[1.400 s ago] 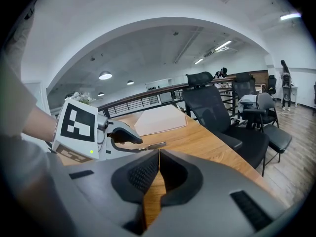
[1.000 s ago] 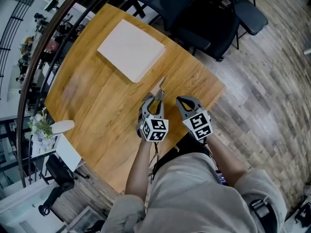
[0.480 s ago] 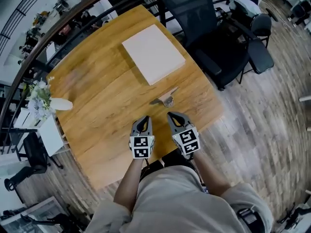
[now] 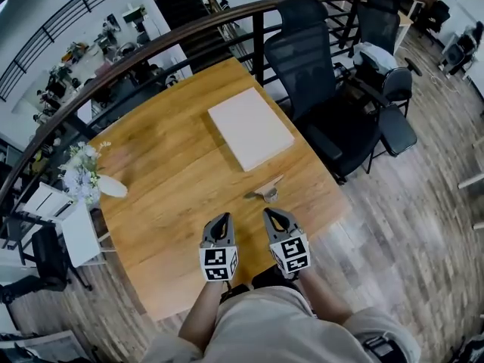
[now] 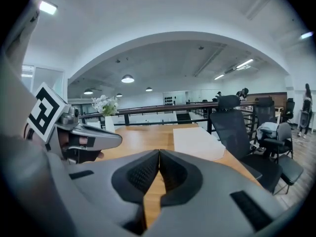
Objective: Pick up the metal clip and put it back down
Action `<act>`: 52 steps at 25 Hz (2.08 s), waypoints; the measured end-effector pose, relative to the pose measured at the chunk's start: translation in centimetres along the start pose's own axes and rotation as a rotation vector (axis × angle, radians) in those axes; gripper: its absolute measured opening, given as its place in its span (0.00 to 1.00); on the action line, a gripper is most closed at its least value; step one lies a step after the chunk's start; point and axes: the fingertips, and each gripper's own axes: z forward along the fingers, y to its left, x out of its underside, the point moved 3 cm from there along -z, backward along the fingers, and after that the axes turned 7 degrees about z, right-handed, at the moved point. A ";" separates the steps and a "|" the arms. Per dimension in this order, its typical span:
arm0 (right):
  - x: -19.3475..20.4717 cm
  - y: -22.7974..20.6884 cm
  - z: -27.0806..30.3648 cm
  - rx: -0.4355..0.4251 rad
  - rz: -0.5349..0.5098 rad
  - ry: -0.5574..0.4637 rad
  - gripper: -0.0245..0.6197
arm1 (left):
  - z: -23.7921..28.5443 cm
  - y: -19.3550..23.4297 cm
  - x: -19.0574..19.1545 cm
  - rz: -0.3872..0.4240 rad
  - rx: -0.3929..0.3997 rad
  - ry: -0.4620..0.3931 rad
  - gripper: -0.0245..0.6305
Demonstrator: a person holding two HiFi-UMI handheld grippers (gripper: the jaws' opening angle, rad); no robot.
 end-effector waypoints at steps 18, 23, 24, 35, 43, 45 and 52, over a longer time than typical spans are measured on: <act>-13.4 3.8 -7.2 0.125 -0.078 -0.347 0.08 | -8.3 3.0 -11.9 0.094 -0.026 -0.313 0.07; -14.4 3.8 -8.4 0.154 -0.086 -0.380 0.08 | -9.1 3.1 -12.3 0.090 -0.033 -0.317 0.07; -14.3 3.8 -8.7 0.162 -0.082 -0.384 0.08 | -9.2 3.0 -12.4 0.101 -0.035 -0.316 0.07; -13.9 4.3 -9.8 0.205 -0.086 -0.382 0.08 | -9.9 1.9 -13.0 0.118 0.002 -0.335 0.07; -13.9 4.2 -10.4 0.201 -0.081 -0.383 0.08 | -10.2 1.1 -13.2 0.127 0.014 -0.346 0.07; -13.7 4.2 -10.4 0.200 -0.081 -0.378 0.08 | -10.3 1.2 -13.2 0.124 0.003 -0.346 0.07; -13.3 4.1 -10.1 0.185 -0.086 -0.368 0.08 | -10.2 1.3 -13.0 0.118 -0.010 -0.349 0.07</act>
